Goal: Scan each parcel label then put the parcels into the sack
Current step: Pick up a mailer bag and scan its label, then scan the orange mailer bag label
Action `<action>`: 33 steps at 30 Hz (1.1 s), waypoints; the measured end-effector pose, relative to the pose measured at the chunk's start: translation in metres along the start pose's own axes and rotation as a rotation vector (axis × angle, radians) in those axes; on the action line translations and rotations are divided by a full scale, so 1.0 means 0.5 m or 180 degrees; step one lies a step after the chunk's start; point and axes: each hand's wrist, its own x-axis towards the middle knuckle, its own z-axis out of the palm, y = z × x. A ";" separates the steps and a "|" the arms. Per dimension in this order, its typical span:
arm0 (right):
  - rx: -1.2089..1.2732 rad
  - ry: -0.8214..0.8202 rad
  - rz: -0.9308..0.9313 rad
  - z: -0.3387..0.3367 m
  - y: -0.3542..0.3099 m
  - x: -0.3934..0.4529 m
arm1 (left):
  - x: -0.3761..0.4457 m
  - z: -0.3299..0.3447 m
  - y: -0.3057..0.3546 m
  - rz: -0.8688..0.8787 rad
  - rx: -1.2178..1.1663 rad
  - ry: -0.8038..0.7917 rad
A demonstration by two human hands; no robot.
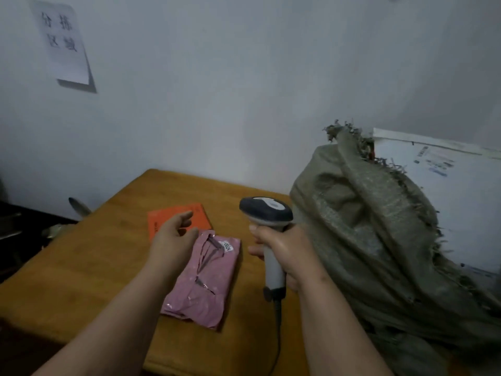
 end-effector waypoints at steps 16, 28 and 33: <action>-0.0131 -0.0350 0.1032 0.274 0.187 0.314 | 0.230 -0.109 -0.278 -0.1216 0.0633 0.0000; -0.0158 -0.0356 0.1312 0.445 0.237 0.464 | 0.468 -0.133 -0.435 -0.0821 0.2035 -0.0737; -0.0152 0.0006 0.1493 0.494 0.252 0.506 | 0.557 -0.112 -0.502 -0.0241 0.2824 -0.1429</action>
